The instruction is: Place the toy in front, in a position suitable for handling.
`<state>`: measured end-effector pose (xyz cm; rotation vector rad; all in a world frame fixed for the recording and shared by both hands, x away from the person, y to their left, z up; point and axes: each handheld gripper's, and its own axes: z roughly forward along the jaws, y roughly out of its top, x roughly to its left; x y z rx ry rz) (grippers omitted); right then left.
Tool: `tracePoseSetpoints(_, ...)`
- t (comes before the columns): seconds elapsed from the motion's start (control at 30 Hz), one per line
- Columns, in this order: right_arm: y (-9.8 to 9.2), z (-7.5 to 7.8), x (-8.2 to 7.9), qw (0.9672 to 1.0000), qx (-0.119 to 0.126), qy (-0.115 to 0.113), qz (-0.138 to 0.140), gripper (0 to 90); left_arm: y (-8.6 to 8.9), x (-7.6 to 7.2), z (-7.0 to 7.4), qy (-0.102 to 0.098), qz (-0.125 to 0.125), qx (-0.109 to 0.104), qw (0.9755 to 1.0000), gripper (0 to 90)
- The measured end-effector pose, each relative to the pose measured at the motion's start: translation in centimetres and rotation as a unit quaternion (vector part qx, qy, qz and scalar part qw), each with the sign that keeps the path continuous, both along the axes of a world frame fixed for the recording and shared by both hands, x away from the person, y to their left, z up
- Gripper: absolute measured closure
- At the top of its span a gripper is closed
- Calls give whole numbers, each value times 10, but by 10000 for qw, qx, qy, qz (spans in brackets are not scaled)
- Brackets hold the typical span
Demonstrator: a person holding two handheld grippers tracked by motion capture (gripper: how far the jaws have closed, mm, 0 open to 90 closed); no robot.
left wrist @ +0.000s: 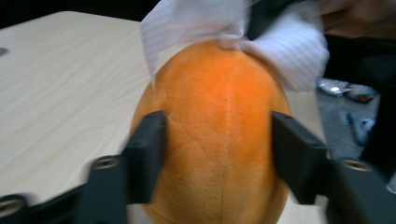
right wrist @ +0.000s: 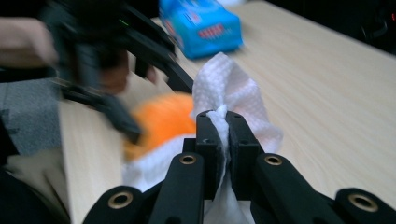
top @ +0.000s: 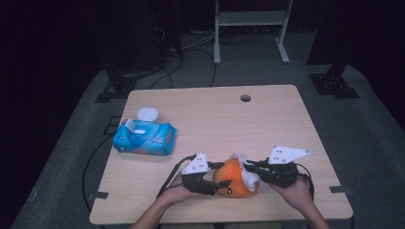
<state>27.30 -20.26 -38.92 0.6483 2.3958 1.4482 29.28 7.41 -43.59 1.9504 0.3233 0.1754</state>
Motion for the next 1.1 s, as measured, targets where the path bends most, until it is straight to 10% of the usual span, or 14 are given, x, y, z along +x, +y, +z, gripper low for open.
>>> tracePoseSetpoints(0.2, 26, 9, -8, 9989, -260, -312, 236, 845, -7, -9, 5, -393, -144, 40, 9991, 501)
tracePoseSetpoints(0.43, 8, -4, 3, 9994, -331, -66, -27, 846, -5, -1, 0, 124, 15, -51, 9999, 249)
tracePoseSetpoints(0.63, 13, 6, -5, 9998, -71, -146, 84, 844, -9, -8, 3, -235, -38, 12, 9997, 473)
tracePoseSetpoints(1.1, 26, 5, -10, 9991, -66, -171, 387, 844, -17, -14, 6, -401, -143, 75, 9991, 481)
